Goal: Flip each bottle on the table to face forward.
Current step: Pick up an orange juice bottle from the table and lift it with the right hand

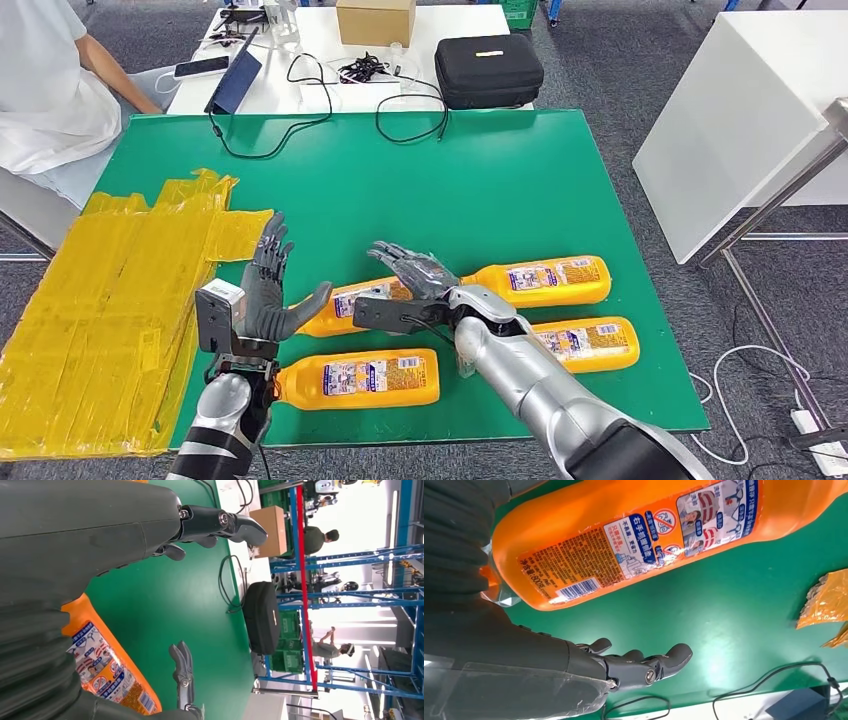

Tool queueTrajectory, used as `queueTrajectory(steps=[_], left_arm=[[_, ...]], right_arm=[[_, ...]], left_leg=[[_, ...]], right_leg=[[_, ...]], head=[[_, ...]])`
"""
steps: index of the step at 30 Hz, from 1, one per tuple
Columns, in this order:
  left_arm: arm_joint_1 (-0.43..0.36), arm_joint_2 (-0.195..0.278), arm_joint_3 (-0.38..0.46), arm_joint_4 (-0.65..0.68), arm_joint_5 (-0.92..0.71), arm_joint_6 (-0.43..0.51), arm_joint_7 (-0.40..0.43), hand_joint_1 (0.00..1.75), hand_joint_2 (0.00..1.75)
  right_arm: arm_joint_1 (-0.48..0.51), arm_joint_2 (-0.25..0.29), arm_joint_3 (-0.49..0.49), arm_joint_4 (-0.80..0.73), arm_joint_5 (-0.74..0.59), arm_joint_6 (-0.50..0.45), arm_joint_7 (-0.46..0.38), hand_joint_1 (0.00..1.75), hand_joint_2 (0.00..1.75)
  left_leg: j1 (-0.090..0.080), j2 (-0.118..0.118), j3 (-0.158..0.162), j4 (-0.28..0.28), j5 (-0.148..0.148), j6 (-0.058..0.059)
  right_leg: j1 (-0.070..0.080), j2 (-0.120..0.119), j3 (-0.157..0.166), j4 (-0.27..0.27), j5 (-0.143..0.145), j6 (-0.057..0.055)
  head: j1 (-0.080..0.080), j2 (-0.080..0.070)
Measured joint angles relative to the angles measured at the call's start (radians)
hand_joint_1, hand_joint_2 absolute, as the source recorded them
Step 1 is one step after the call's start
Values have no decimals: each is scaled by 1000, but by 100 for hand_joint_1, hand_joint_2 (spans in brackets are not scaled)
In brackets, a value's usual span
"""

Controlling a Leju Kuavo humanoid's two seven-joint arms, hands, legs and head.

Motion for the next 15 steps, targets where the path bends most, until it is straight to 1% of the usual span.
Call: queueTrajectory(steps=[8,15], left_arm=[[-4,0,0,13,5,0,-1,0,175],[-22,-5,0,43,8,0,-2,0,175]], right_arm=[[-11,10,25,3,-20,23,-18,0,175],[-36,31,62,12,-27,37,-2,0,175]], left_leg=[[0,1,0,0,0,0],[0,1,0,0,0,0]], right_leg=[[0,0,0,0,0,0],[0,0,0,0,0,0]], head=[[0,0],[0,0]])
